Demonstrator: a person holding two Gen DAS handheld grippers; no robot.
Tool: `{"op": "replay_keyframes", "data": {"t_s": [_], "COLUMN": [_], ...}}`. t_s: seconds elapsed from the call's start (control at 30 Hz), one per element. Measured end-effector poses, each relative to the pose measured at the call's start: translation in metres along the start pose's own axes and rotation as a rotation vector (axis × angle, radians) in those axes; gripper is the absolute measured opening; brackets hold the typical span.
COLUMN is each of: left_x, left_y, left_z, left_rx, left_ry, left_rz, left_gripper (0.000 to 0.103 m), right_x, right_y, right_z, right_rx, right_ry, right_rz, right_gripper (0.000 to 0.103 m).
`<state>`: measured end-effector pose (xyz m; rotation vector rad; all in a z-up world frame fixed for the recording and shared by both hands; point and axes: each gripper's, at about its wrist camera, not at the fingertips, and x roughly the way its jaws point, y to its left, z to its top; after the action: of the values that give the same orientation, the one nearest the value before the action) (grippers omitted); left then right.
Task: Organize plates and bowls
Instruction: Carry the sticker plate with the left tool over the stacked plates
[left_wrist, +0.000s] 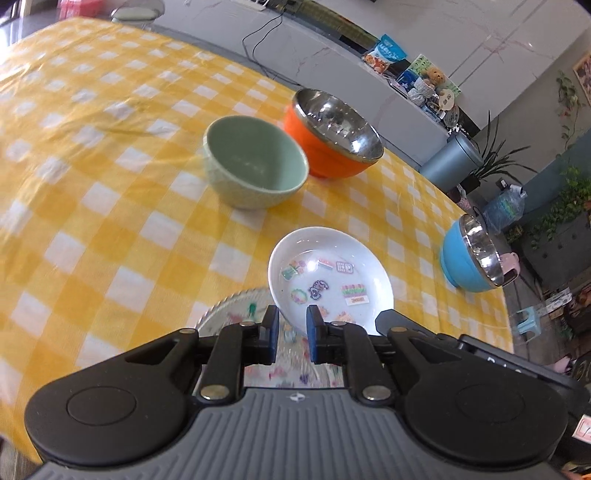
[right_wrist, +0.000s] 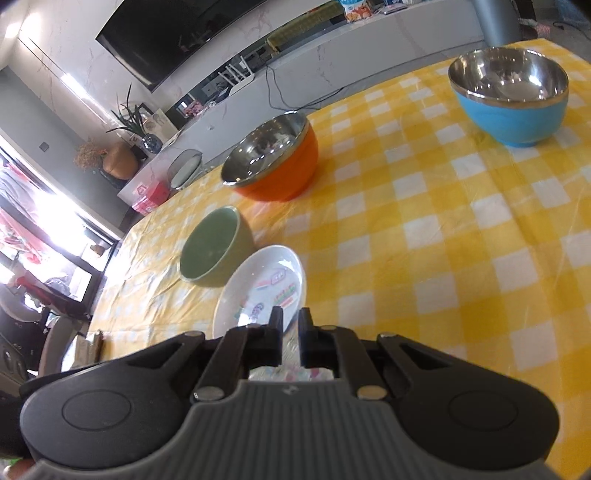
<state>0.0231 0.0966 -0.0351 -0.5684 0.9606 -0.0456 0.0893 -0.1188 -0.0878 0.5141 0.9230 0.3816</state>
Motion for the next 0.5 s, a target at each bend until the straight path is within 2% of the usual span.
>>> {"op": "replay_keyframes", "data": {"t_s": [0.17,0.5], "left_x": [-0.018,-0.024], "left_y": [0.015,0.023], "left_z": [-0.009,-0.032], "left_rx": [-0.053,-0.037], "left_ry": [0.022,0.051], "left_rz": [-0.021,-0.009], "left_gripper": [0.016,0.016], "right_x": [-0.016,-0.028], "right_y": [0.003,-0.002], "right_z": [-0.022,-0.057], "right_rx": [0.028,0.036], "right_ry": [0.023,0.057], "right_rz": [0.038,0.061], "right_gripper": [0.006,0.006]}}
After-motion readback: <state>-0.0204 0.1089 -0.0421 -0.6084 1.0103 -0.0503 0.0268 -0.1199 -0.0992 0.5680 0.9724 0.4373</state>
